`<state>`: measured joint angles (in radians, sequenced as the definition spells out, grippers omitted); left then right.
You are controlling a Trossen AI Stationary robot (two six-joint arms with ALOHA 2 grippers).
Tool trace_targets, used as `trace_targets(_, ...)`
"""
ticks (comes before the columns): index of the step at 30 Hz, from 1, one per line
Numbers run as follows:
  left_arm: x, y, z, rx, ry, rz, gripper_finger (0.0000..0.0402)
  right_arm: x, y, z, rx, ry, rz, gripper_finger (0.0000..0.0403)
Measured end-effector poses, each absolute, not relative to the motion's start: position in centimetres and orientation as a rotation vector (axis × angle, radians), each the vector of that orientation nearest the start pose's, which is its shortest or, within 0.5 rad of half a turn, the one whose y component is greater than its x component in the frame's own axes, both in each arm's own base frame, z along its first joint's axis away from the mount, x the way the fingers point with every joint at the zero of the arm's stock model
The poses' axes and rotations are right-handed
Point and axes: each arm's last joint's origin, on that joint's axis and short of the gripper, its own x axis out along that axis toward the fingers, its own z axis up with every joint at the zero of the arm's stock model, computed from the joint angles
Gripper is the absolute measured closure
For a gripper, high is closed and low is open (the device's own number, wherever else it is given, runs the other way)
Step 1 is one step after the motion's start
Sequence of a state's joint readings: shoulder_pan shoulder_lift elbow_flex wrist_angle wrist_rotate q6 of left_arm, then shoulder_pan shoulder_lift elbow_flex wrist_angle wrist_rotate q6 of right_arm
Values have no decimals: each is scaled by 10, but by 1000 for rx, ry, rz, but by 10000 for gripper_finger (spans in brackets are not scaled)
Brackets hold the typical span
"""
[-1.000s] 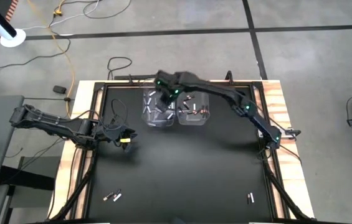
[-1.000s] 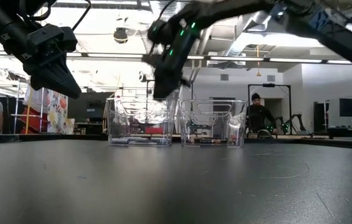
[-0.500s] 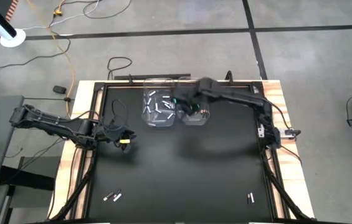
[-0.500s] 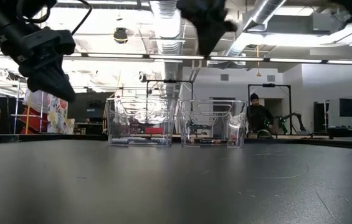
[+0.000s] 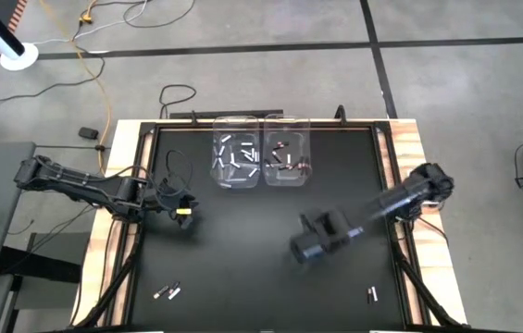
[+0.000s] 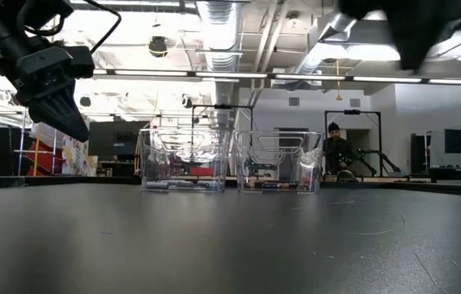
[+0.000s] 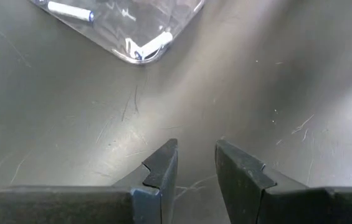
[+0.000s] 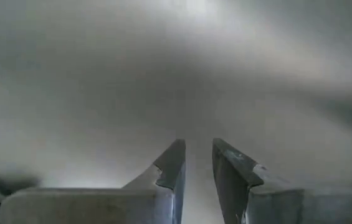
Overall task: Sort batteries
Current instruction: Put the black battery into the right transparent bin
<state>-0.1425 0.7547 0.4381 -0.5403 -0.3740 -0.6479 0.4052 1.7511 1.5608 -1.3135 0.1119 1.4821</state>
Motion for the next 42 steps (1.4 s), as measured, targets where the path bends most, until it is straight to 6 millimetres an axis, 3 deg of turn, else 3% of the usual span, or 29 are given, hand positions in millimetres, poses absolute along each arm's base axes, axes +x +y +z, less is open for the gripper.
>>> trace_targets(4,142,-10,194,-381,720,468,301,275,161,260,950,1327,-846,308)
trace_targets(10,147,-11,199,-313,671,399,301,244,199,225,1077,1490,-873,308)
trace_targets(16,156,-15,205,-367,578,341,301,216,222,199,1141,1545,-939,308)
trace_targets(21,168,-27,201,-409,579,291,301,195,238,195,1168,1555,-922,308)
trace_targets(29,191,-50,182,-414,665,258,301,163,241,188,1218,1558,-930,308)
trace_targets(35,205,-63,174,-382,734,249,301,159,236,172,1227,1558,-917,308)
trace_targets(42,213,-71,181,-361,731,211,301,158,235,171,1218,1554,-928,308)
